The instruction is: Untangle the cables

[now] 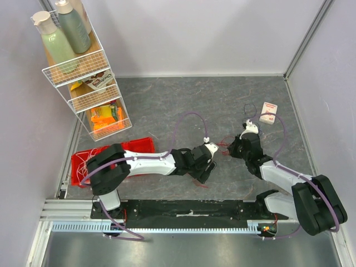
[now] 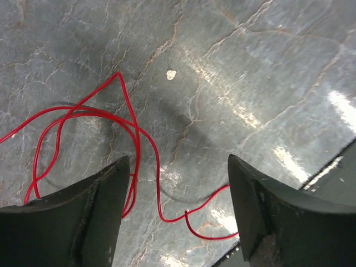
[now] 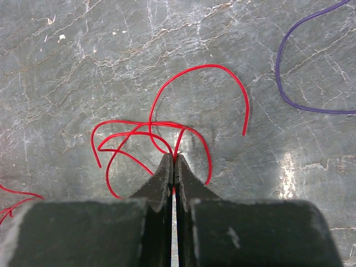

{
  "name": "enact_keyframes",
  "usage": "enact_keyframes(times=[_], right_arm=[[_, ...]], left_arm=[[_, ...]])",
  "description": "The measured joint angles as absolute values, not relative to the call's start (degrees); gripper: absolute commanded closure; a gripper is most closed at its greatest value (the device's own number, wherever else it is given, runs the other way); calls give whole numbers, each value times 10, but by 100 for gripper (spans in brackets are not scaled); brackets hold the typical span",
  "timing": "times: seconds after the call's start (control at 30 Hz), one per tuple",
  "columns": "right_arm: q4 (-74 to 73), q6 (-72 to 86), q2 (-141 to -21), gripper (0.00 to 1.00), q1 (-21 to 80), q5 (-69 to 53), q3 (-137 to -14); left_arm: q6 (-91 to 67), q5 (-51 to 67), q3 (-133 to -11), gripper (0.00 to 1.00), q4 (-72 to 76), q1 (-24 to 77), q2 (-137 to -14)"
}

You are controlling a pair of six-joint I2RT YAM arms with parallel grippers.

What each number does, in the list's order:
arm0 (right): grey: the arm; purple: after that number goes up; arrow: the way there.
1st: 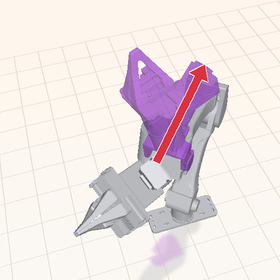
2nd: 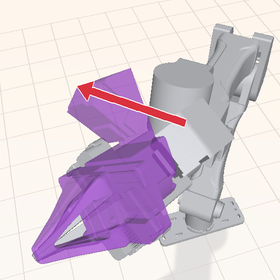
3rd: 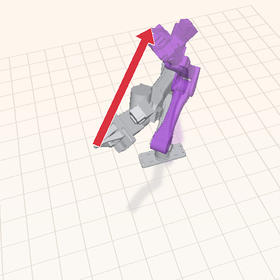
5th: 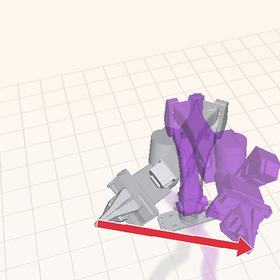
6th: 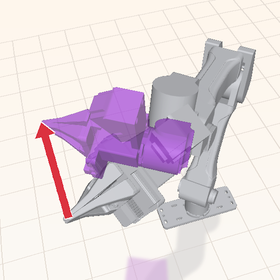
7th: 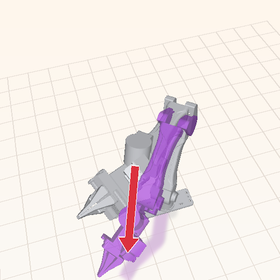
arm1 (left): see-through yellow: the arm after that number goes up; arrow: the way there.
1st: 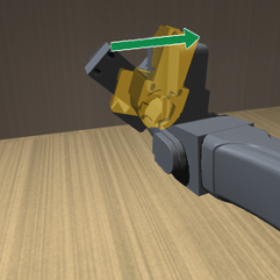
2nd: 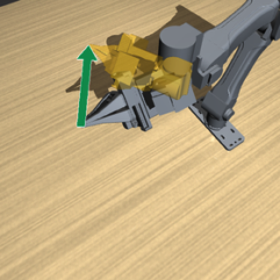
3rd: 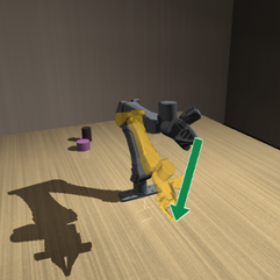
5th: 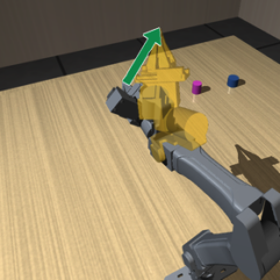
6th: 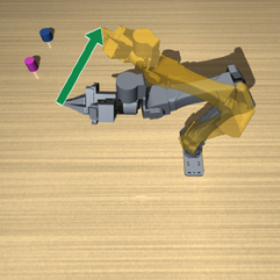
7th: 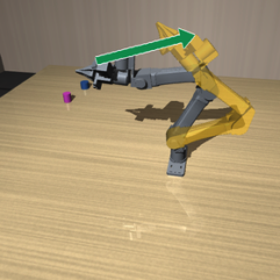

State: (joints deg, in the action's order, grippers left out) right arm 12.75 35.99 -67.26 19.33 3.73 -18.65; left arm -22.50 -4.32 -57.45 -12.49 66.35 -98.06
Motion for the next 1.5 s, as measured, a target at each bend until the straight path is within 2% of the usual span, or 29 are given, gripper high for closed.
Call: enact_keyframes(times=[0.1,0.2,0.23,0.27,0.5,0.8,1.0,1.23,1.5], right_arm=[[129,360,-672,100,188,34,-185],[129,361,-672,100,184,32,-183],[129,361,-672,100,183,32,-182],[129,361,-672,100,183,30,-182],[130,363,-672,100,178,23,-181],[132,364,-672,100,173,12,-180],[133,364,-672,100,173,8,-180],[133,364,-672,100,173,8,-180],[137,364,-675,100,173,8,-180]], left_arm=[[-222,-72,-594,49,-152,678,-1010],[-217,-97,-603,80,-169,691,-1021],[-215,-105,-604,95,-175,695,-1021],[-213,-110,-605,98,-179,697,-1021],[-204,-152,-603,98,-217,701,-993],[-171,-201,-579,98,-219,691,-695],[-168,-224,-560,99,-211,609,-564],[-188,-243,-533,98,-230,489,-496],[-255,-292,-467,98,-284,458,-417]])
